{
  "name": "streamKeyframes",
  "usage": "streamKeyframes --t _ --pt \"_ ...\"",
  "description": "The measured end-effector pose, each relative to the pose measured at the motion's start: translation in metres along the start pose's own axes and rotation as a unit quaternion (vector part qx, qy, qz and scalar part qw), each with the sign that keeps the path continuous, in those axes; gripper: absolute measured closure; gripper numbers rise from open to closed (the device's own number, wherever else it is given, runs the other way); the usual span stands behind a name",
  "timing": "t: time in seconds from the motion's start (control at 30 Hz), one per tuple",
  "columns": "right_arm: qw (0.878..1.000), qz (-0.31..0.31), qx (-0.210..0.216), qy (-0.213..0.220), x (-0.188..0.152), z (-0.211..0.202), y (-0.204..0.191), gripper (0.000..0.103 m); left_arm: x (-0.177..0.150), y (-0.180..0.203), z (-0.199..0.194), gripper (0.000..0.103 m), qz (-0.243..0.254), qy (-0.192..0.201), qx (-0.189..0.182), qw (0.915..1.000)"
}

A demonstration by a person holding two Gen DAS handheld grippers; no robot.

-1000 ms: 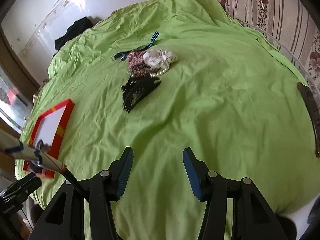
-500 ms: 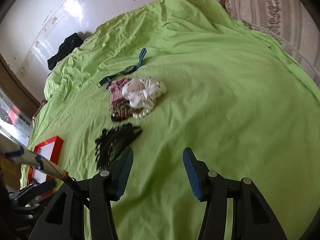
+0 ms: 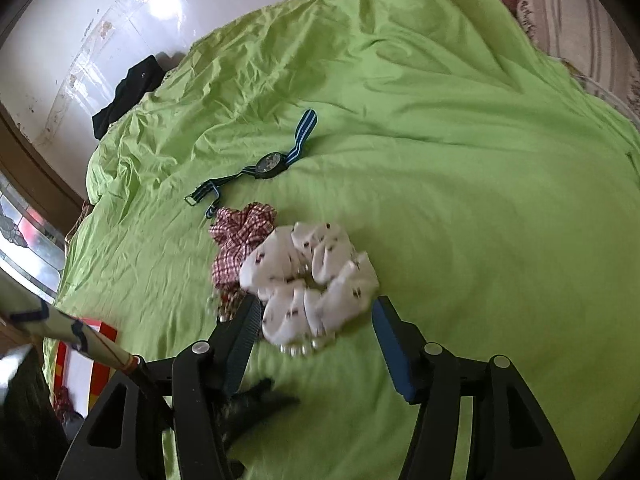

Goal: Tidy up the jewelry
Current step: 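Grasp the black claw clips with the left tool while the right tool grasps the white scrunchie, then carry the clips and white scrunchie to the tray and release them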

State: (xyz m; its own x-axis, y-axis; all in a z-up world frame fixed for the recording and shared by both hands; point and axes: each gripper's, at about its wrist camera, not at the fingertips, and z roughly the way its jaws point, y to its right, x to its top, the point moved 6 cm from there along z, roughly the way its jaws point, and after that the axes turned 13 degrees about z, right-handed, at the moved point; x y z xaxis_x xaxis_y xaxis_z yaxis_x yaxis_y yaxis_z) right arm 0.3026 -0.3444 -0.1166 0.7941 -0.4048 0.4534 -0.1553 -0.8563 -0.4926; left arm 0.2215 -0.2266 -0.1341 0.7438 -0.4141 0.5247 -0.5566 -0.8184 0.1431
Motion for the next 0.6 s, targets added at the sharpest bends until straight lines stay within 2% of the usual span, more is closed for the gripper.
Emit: streamKeyframes --t 0.13,0.17,0.2,0.23,0.27,0.4,0.6 --pt "1.0 0.0 -0.01 -0.013 0.005 0.02 0.0 0.043 0.002 0.003 0.011 0.037 0.0 -0.005 -0.001 1.0" --pt "1.0 0.002 -0.009 -0.015 0.006 0.023 0.0 0.065 0.002 0.004 0.013 0.039 -0.001 -0.007 0.001 1.0" --pt "1.0 0.003 -0.008 -0.019 0.006 0.026 0.0 0.089 0.002 0.003 0.014 0.055 -0.003 -0.008 0.009 0.9999" --pt "1.0 0.008 -0.005 -0.026 0.006 0.027 0.001 0.092 0.001 0.001 0.015 0.07 -0.005 -0.013 0.015 0.9998" --pt "1.0 0.013 -0.003 -0.026 0.006 0.026 0.002 0.093 0.0 0.0 0.017 0.076 -0.009 -0.02 0.012 0.9997" --pt "0.999 0.027 0.012 -0.014 0.004 0.007 0.003 0.095 -0.002 -0.004 0.001 0.077 -0.035 -0.006 0.002 0.9994" --pt "0.999 0.03 0.026 0.021 -0.001 -0.051 -0.004 0.096 -0.009 0.007 -0.052 0.077 -0.046 0.029 -0.007 0.9985"
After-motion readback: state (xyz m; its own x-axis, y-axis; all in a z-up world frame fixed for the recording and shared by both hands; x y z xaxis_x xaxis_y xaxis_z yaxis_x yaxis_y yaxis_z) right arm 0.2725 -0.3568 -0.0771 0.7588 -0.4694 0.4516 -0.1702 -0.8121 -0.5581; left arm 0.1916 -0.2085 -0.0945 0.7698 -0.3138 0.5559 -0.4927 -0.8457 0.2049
